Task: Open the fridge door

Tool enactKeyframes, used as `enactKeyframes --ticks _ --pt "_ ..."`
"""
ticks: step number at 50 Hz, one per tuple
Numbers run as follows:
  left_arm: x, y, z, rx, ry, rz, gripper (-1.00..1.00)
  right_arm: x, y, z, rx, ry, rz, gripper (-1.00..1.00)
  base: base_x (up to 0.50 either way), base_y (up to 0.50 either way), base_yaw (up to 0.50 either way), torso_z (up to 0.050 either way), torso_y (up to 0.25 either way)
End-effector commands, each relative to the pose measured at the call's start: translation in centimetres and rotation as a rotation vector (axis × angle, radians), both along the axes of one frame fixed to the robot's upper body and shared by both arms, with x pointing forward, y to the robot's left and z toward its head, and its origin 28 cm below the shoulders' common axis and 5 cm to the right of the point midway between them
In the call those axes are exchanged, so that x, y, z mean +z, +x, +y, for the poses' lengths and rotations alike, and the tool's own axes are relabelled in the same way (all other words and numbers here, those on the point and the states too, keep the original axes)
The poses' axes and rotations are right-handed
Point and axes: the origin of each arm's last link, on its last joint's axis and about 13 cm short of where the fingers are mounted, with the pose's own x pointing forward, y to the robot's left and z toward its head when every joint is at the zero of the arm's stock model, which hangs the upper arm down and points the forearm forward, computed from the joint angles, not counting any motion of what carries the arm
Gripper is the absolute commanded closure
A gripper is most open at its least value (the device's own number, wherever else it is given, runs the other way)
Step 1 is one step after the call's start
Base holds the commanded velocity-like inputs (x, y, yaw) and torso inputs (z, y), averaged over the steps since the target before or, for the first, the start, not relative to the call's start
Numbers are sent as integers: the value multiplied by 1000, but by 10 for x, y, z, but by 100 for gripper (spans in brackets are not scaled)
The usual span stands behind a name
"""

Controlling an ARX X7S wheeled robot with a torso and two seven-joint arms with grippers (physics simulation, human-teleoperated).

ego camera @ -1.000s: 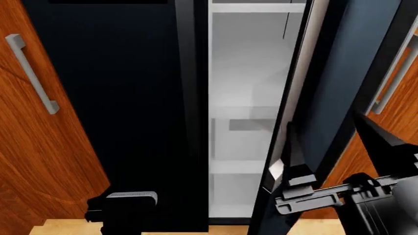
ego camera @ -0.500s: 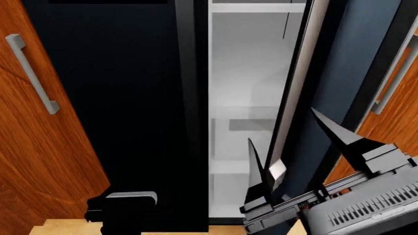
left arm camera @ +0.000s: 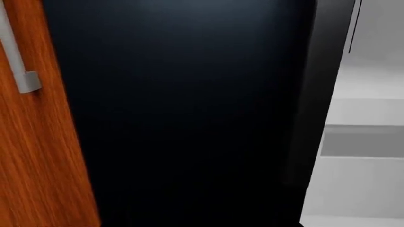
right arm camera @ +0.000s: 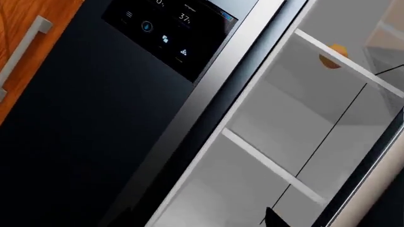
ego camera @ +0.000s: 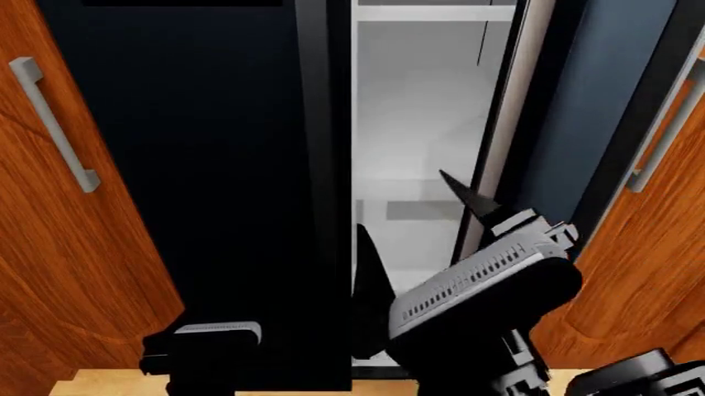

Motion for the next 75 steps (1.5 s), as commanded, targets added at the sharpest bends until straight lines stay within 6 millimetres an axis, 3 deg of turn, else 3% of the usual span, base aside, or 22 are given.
enactKeyframes --ticks 1,8,9,10,16,28,36,45,53,58,64,70,75 --pt "-1 0 2 4 1 -11 -100 5 26 21 -31 -24 27 -100 0 0 0 0 0" --pt "-2 -1 5 6 -6 -9 -100 5 48 35 -19 -41 61 -100 0 0 0 0 0" --pt "-3 -6 13 8 -17 -8 -100 -9 68 49 52 1 156 -100 0 0 0 0 0" --pt "-3 -6 14 8 -18 -7 -100 -14 93 43 -42 9 161 -100 0 0 0 0 0" --pt "-2 -3 7 7 -16 -7 -100 -21 105 42 -63 27 180 -100 0 0 0 0 0" --pt "-1 -1 6 6 -15 -6 -100 -31 121 40 -69 148 248 -100 0 0 0 0 0" --pt "-2 0 4 8 -18 -6 -100 -32 127 50 -22 16 264 -100 0 0 0 0 0" --pt "-1 2 1 9 -22 -5 -100 -35 135 48 9 67 327 -100 0 0 0 0 0" --pt "-2 0 5 7 -23 -2 -100 -38 145 40 -13 271 377 -100 0 0 0 0 0" --pt "-2 -1 7 7 -24 -4 -100 -43 147 37 -75 255 380 -100 0 0 0 0 0" --pt "-2 -2 7 9 -24 -1 -100 -47 145 37 -38 414 438 -100 0 0 0 0 0" --pt "-3 -6 13 8 -23 -1 -100 -50 141 35 -48 475 437 -100 0 0 0 0 0" --pt "-2 -1 6 8 -21 0 -100 -49 133 35 -34 509 438 -100 0 0 0 0 0"
